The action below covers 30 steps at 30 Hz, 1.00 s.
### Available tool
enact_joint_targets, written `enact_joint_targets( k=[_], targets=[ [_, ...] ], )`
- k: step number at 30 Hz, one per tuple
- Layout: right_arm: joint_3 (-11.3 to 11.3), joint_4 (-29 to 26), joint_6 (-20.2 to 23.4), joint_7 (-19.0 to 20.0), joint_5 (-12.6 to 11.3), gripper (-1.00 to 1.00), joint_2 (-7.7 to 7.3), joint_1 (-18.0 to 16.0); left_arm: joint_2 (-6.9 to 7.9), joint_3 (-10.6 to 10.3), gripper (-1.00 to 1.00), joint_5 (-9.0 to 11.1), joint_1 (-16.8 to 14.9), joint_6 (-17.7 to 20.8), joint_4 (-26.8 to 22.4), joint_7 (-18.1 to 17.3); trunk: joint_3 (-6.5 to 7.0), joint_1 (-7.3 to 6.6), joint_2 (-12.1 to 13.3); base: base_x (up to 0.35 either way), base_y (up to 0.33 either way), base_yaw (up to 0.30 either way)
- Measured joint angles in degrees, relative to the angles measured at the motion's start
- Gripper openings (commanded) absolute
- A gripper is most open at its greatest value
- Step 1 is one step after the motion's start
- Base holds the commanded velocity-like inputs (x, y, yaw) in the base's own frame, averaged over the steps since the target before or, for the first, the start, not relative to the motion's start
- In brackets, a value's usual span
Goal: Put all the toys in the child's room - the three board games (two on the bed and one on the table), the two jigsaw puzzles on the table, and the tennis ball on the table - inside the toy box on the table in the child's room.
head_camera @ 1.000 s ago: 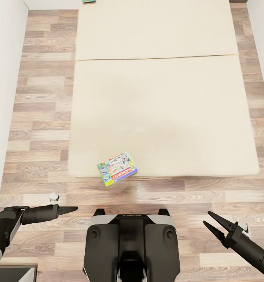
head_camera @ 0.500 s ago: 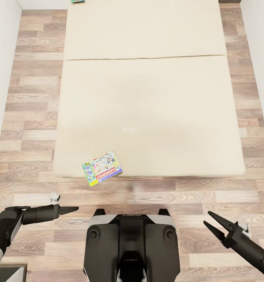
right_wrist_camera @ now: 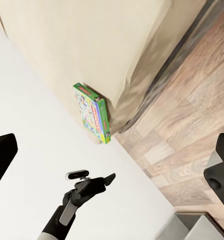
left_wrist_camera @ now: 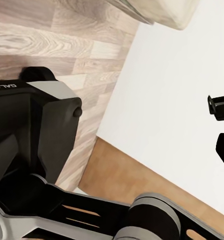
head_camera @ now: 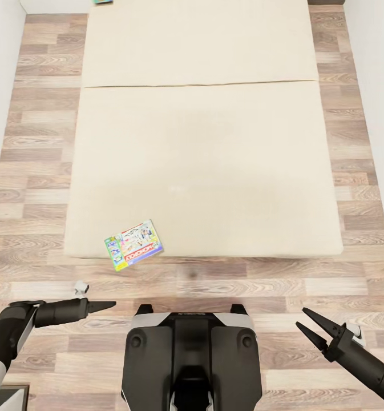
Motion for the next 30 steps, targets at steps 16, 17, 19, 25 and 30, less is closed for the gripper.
enact_joint_targets(
  k=[16,17,19,25,30],
  targets=[
    [0.0,0.0,-0.1,0.0,0.1,1.0,0.06,0.0,-7.57,0.3,1.0,0.0,0.0,0.1,0.0,14.4,0.0,0.0,0.0,0.0,-0.054,0.0],
    [0.0,0.0,-0.1,0.0,0.1,1.0,0.05,0.0,-7.89,0.4,1.0,0.1,0.0,0.1,0.0,16.4,0.0,0.0,0.0,0.0,-0.002,0.0],
    [0.0,0.0,-0.1,0.0,0.0,1.0,0.02,0.0,-8.49,0.4,1.0,0.4,0.0,0.2,0.0,21.7,0.0,0.0,0.0,0.0,-0.001,0.0],
    [0.0,0.0,-0.1,0.0,0.0,1.0,0.03,0.0,-9.33,0.5,1.0,0.6,0.0,0.2,0.1,27.6,0.0,0.0,0.0,0.0,0.0,0.0],
    [0.0,0.0,-0.1,0.0,0.0,1.0,0.01,0.0,-9.71,0.5,1.0,0.7,0.0,0.1,0.1,28.9,0.0,0.0,0.0,0.0,0.0,0.0]
  ],
)
